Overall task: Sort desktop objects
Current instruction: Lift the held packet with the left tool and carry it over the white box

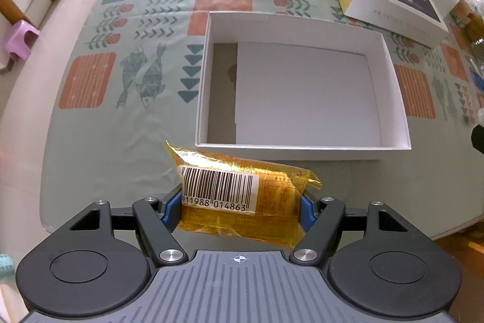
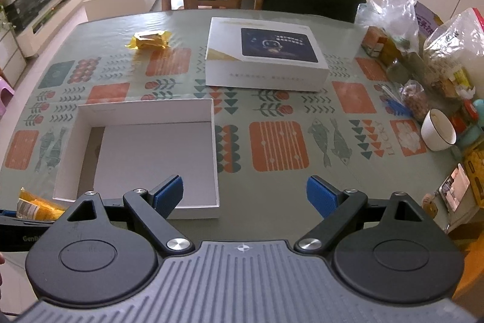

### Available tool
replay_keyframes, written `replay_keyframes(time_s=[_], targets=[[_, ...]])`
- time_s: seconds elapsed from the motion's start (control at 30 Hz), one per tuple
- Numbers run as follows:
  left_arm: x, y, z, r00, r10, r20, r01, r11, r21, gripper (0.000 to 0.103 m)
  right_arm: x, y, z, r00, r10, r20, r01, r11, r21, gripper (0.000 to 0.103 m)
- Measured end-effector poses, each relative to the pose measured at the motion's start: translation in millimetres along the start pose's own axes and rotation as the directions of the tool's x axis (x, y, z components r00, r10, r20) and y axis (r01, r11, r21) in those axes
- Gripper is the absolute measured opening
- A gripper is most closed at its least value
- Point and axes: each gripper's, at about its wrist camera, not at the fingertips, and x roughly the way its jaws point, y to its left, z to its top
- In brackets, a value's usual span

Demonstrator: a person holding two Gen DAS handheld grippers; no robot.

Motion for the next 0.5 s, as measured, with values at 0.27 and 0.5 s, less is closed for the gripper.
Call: replay_keyframes(time_s=[0.27,0.5], targets=[[2.5,11.1,5.5,1.000,0.002,-0.019,-0.002,1.000,-0.027,0.070,11.7,0.1,1.6,1.000,-0.002,-0.030,0.002,1.000,0.001,0.103],[4.4,4.8,29.0,1.000,0.009,0.009,-0.009,1.000,-0.027,0.070,22.7,2.5,12.3,0.999,0.004,-0.038,-0.004,1.000,-0.011,0.103]])
